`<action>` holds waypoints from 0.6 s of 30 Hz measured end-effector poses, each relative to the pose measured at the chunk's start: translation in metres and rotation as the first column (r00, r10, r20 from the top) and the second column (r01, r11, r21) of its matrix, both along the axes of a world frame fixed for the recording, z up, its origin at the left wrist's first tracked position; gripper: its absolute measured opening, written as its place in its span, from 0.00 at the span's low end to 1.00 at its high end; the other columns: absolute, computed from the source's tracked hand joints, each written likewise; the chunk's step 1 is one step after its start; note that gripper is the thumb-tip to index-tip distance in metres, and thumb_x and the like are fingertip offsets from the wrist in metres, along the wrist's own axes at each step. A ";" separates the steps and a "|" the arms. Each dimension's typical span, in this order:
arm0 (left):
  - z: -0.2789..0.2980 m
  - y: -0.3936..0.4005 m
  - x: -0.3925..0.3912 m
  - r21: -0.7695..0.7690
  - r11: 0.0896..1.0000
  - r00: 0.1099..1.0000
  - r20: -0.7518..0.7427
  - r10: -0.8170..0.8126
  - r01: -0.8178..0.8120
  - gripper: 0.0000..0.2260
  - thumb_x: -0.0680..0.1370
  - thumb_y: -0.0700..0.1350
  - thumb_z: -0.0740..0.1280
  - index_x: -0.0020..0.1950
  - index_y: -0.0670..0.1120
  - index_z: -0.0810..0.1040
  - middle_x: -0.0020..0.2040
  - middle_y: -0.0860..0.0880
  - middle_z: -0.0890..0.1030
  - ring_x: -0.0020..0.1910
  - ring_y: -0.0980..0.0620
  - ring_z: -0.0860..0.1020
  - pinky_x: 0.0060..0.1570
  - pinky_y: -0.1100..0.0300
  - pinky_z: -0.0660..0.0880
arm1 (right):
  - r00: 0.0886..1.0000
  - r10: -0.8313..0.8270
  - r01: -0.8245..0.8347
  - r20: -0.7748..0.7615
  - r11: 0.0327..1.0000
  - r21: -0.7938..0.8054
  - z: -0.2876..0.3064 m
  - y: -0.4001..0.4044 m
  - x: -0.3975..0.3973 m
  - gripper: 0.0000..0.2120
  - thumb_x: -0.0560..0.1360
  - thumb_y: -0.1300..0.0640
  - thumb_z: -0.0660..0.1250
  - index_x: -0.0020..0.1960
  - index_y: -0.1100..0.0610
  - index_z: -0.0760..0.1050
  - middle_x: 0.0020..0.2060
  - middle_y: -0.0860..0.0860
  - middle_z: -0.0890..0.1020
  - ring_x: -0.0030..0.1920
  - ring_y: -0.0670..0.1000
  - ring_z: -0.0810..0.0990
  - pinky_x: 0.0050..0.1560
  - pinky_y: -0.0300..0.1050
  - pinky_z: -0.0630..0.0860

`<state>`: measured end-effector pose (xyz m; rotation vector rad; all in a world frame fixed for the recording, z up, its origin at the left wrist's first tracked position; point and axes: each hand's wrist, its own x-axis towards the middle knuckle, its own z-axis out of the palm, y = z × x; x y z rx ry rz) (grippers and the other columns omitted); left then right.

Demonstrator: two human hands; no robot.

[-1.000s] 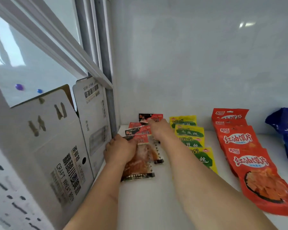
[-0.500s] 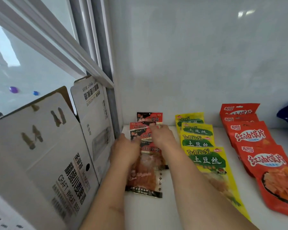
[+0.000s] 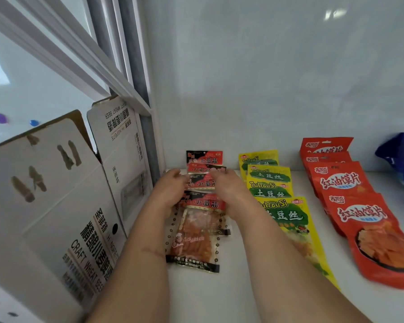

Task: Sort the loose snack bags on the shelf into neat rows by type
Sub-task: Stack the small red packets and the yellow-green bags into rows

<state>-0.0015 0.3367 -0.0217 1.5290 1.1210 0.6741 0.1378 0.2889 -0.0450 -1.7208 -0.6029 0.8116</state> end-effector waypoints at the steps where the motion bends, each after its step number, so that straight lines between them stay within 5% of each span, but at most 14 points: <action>1: -0.002 0.002 0.000 -0.009 1.000 1.000 0.007 0.010 -0.010 0.22 0.78 0.52 0.64 0.71 0.48 0.74 0.59 0.46 0.83 0.53 0.46 0.83 0.57 0.44 0.80 | 1.000 -0.001 0.001 -0.001 1.000 0.008 0.007 -0.004 -0.003 0.33 0.66 0.36 0.59 0.65 0.54 0.69 0.56 0.54 0.82 0.54 0.59 0.83 0.57 0.61 0.79; 6: -0.003 0.002 0.002 -0.009 1.000 1.000 0.007 0.020 -0.020 0.25 0.76 0.54 0.64 0.72 0.49 0.73 0.60 0.47 0.83 0.54 0.46 0.83 0.57 0.44 0.80 | 1.000 -0.007 0.007 0.011 1.000 0.006 0.040 -0.025 -0.022 0.13 0.78 0.45 0.61 0.57 0.51 0.65 0.52 0.53 0.79 0.55 0.59 0.81 0.59 0.60 0.78; 11: 0.002 -0.001 0.002 0.019 1.000 1.000 -0.023 0.007 -0.006 0.22 0.78 0.53 0.63 0.70 0.48 0.74 0.58 0.47 0.83 0.54 0.46 0.83 0.58 0.43 0.79 | 0.999 -0.027 0.028 0.039 0.999 -0.023 0.018 0.004 0.003 0.37 0.66 0.37 0.57 0.69 0.56 0.67 0.59 0.57 0.80 0.57 0.62 0.81 0.60 0.62 0.77; 18: 0.000 -0.003 0.005 0.075 0.996 0.996 -0.073 0.042 -0.036 0.17 0.81 0.51 0.63 0.67 0.47 0.74 0.57 0.47 0.82 0.54 0.46 0.82 0.59 0.43 0.78 | 0.991 0.003 0.012 0.132 0.994 -0.111 0.030 -0.010 -0.006 0.25 0.79 0.44 0.58 0.68 0.61 0.68 0.61 0.59 0.79 0.60 0.61 0.79 0.63 0.57 0.76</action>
